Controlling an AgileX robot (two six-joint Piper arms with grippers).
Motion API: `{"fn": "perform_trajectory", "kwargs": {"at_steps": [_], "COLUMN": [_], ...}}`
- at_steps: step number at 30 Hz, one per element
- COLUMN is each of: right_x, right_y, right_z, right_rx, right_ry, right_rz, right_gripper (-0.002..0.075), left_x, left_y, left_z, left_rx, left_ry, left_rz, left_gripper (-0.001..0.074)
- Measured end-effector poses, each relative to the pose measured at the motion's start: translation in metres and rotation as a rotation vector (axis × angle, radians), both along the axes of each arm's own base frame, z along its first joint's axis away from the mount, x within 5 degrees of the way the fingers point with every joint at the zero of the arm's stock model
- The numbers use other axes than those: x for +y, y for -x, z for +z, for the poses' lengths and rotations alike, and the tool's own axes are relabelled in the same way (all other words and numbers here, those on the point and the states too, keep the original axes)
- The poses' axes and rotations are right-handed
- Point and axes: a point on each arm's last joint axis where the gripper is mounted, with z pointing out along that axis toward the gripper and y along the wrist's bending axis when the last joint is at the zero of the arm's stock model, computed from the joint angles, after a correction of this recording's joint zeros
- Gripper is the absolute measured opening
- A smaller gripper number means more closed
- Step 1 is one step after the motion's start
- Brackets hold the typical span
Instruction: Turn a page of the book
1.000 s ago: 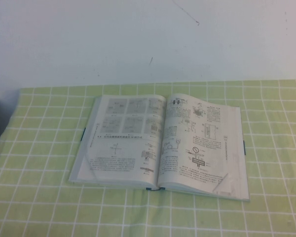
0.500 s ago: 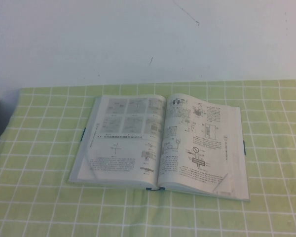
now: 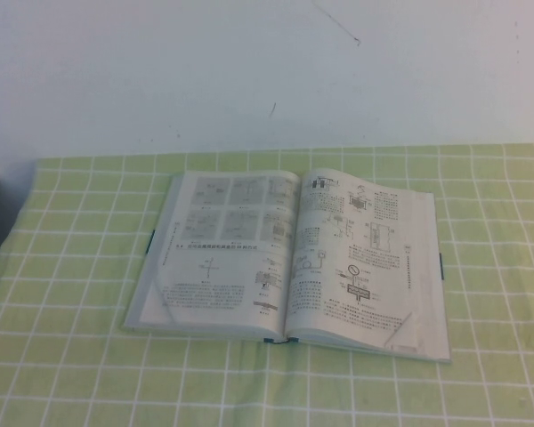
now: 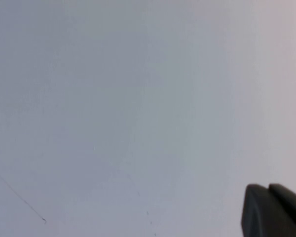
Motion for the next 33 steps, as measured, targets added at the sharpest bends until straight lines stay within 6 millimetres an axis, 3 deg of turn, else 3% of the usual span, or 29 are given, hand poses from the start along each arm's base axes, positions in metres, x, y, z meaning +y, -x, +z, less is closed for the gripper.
{"fn": "perform_trajectory", "kwargs": {"at_steps": [5,9,15,20,24,29,33], "right_x": [0.001,0.003,0.007,0.011,0.020,0.026,0.030], "right_y": [-0.001,0.009,0.013,0.004,-0.008,-0.020,-0.028], "right_z": [0.007,0.039,0.084,0.113,0.126,0.133,0.131], "right_rx": [0.111,0.184,0.376,0.572,0.727,0.735,0.740], "right_ry": [0.002,0.031,0.049,0.048,-0.007,-0.035,-0.082], "right_rz": [0.006,0.029,0.072,0.116,0.226,0.294,0.346], "right_gripper": [-0.0002,-0.0002,-0.0002,-0.0002,-0.0002,-0.0002,-0.0002], "left_x": [-0.003,-0.008,-0.019,-0.030,-0.040,-0.052,-0.061], "left_y": [0.003,-0.004,-0.034,-0.069,-0.100,-0.133,-0.161], "left_z": [0.028,0.053,0.084,0.092,0.097,0.100,0.087], "left_rx": [0.183,0.317,0.625,0.865,0.963,0.999,1.052], "left_ry": [0.045,-0.034,-0.130,-0.248,-0.239,-0.205,-0.152], "left_rz": [-0.067,-0.090,-0.161,-0.236,-0.323,-0.418,-0.492], "left_gripper": [-0.0004,-0.0004,-0.0004,-0.0004,-0.0004,-0.0004,-0.0004]}}
